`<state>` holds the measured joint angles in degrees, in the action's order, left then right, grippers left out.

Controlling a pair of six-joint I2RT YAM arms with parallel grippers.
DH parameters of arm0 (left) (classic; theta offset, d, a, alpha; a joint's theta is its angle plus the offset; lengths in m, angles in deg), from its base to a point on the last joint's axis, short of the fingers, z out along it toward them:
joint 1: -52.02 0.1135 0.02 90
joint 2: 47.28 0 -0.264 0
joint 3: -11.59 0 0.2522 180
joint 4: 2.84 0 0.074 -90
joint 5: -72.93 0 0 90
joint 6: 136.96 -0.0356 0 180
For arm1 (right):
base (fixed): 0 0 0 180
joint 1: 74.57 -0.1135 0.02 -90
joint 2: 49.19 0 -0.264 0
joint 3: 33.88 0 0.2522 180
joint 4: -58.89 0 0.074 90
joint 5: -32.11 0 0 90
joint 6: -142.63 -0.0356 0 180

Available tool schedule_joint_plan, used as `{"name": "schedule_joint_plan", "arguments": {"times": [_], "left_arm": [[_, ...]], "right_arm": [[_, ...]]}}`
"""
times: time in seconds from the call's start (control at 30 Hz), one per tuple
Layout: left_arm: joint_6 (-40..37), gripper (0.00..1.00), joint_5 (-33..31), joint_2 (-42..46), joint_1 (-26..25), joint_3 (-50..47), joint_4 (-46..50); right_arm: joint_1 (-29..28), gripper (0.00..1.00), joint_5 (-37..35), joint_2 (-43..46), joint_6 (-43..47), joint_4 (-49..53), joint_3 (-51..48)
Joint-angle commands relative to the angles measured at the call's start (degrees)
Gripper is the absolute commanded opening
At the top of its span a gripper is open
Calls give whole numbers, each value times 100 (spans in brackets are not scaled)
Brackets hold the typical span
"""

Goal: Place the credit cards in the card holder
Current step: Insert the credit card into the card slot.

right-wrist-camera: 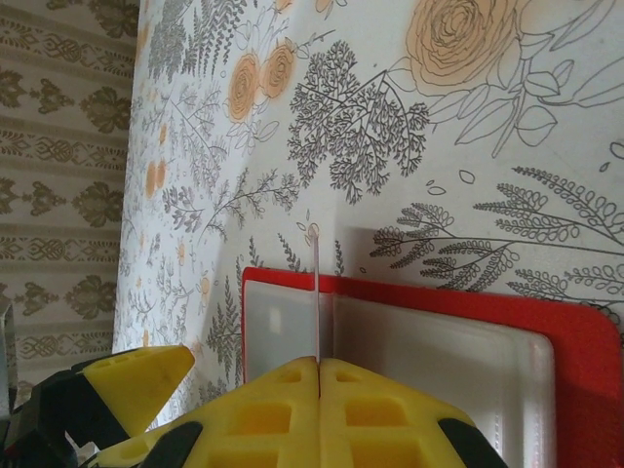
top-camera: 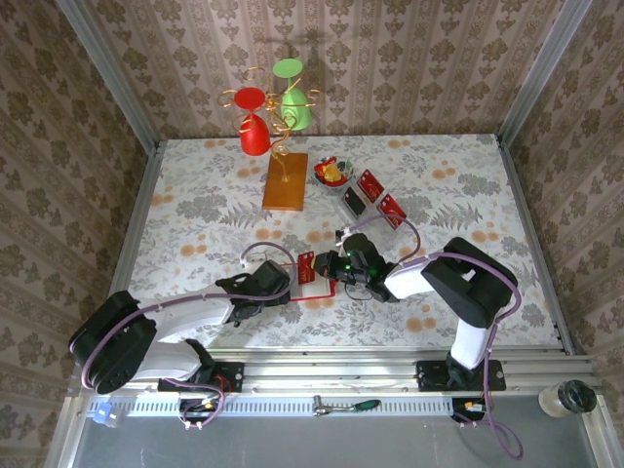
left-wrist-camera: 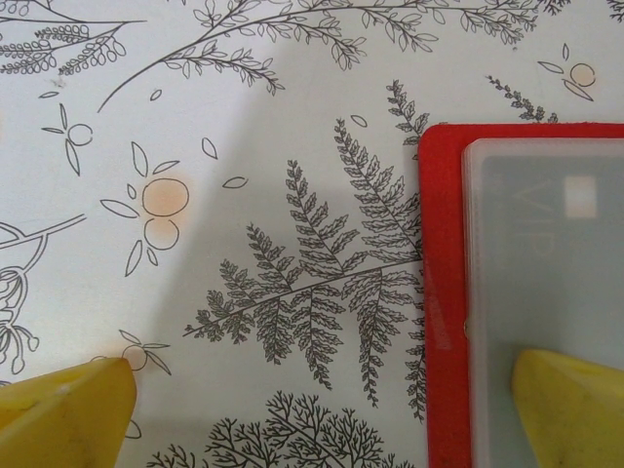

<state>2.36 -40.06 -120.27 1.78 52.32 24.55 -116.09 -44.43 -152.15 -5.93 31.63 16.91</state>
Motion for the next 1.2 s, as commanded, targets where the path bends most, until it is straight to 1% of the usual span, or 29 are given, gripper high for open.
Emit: {"name": "schedule_joint_plan", "arguments": {"times": [0.0, 0.7, 1.17], "left_arm": [[43, 100, -130, 31, -13, -164, 342], [59, 100, -145, 31, -47, -147, 350], [53, 100, -154, 31, -48, -130, 340]], "right_arm": [[-33, 0, -141, -108, -98, -290, -98], [-129, 0, 129, -296, -278, -748, -328], [-168, 0, 147, -242, -282, -794, -543]]}}
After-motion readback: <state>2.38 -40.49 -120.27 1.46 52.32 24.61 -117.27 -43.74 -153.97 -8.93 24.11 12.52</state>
